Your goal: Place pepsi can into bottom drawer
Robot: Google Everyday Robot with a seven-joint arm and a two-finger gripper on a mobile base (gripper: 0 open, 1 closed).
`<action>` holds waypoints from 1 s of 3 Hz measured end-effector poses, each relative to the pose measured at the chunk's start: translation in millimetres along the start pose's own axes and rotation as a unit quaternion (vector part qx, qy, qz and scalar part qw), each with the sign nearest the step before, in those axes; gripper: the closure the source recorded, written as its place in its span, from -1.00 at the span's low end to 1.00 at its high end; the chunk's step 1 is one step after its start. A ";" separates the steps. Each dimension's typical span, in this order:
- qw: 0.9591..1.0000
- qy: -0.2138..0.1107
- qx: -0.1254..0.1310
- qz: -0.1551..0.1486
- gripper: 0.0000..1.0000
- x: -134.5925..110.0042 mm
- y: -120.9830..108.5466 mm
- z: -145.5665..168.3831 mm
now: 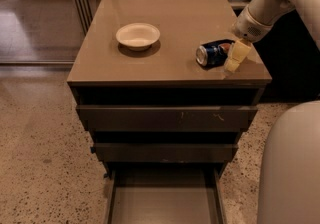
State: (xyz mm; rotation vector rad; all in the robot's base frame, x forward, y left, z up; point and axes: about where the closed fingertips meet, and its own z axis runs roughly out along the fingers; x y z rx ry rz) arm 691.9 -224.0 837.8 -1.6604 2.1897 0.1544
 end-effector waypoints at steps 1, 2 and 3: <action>1.000 -0.014 -0.008 -0.003 -1.00 -11.3 -5.0 11.1; 1.000 -0.016 -0.015 -0.004 -1.00 -18.4 -8.5 20.9; 1.000 -0.016 -0.015 -0.004 -0.63 -18.5 -8.7 21.1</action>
Offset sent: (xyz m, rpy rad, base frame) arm 0.0255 0.0255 -0.0087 0.0399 0.0274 0.0320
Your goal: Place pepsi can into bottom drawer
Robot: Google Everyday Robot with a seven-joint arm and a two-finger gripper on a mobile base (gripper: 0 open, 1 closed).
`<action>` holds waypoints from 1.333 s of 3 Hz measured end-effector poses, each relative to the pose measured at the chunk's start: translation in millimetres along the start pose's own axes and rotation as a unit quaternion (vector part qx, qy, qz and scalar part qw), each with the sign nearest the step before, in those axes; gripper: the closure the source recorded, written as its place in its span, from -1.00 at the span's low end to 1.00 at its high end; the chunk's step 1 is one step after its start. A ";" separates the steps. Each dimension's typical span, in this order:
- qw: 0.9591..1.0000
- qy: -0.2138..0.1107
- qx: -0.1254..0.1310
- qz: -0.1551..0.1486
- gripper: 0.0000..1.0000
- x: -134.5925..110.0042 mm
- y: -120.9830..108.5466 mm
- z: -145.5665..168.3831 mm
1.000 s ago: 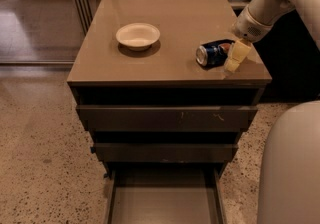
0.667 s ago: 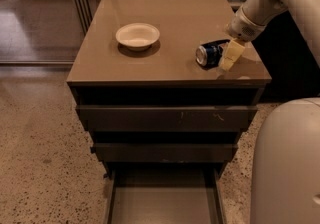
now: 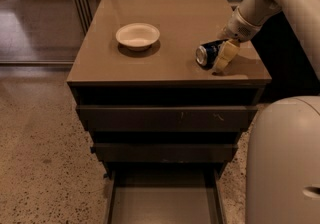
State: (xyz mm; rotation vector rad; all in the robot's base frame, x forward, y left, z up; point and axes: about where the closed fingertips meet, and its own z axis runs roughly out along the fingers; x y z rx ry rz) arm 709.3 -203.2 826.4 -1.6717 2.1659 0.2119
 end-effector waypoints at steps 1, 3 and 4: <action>1.000 0.000 0.000 0.000 -0.16 0.0 0.0 0.0; 1.000 0.000 0.000 0.000 0.77 0.0 0.0 0.0; 1.000 -0.015 -0.003 -0.010 1.00 -5.0 5.3 -5.1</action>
Offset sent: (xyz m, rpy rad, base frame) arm 0.0000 0.0000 0.0000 0.0000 0.0000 0.0000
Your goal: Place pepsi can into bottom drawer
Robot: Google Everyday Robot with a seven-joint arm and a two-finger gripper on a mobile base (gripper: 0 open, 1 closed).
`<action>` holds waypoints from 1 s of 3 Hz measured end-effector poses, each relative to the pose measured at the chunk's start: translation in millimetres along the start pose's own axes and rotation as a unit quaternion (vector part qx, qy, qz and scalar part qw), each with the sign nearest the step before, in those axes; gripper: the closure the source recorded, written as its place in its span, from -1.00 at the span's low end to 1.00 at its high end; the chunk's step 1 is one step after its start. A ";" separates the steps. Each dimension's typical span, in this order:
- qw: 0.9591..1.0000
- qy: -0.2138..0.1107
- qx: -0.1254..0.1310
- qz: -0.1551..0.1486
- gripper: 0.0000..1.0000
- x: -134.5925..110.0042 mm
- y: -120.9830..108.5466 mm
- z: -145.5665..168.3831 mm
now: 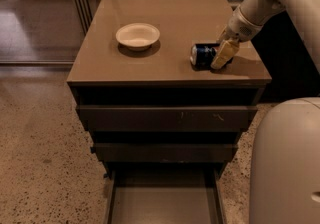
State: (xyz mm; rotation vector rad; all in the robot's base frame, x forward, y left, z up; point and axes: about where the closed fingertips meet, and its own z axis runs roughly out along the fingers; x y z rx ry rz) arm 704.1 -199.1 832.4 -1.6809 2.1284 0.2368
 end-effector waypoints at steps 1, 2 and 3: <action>0.999 -0.048 0.009 -0.004 1.00 -4.0 18.3 -21.9; 0.995 -0.096 0.021 0.005 1.00 -0.8 56.5 -48.0; 0.988 -0.130 0.075 0.034 1.00 4.3 95.1 -88.4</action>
Offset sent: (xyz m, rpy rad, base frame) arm -0.1443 -0.0076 0.0390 0.2901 -0.0912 -0.0231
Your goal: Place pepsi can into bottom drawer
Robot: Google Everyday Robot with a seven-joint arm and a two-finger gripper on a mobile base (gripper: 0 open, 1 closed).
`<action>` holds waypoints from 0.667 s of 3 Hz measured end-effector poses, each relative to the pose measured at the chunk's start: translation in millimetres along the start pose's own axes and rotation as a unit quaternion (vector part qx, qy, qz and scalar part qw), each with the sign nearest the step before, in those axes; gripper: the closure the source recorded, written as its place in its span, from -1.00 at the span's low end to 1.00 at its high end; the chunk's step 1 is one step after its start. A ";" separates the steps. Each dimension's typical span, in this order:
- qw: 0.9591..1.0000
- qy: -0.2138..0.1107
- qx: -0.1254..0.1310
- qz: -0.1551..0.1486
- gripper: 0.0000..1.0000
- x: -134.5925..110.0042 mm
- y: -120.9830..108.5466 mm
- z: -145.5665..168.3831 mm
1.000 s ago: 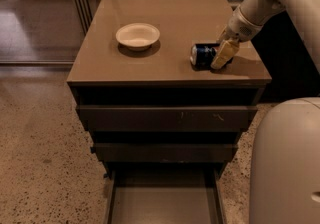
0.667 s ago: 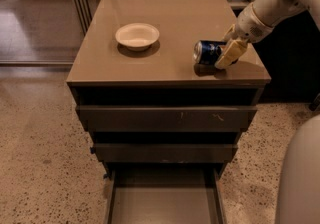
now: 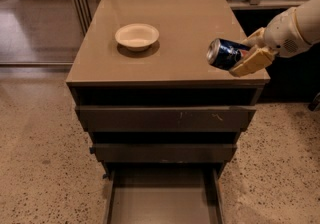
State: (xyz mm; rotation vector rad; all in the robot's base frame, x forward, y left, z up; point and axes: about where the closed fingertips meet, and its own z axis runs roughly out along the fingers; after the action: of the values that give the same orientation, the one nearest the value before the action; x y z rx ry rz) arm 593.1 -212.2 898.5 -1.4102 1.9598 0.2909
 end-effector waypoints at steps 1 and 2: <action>0.997 -0.007 0.072 0.034 1.00 6.2 28.7 -32.4; 0.995 -0.001 0.087 0.051 1.00 28.7 35.7 -20.3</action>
Offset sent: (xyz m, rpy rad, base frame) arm -0.0359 -0.0105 0.0150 0.0145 -0.0690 -0.1232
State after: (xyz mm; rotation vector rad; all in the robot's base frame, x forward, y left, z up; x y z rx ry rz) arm 548.0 -231.0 887.4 -1.2009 2.0061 0.1637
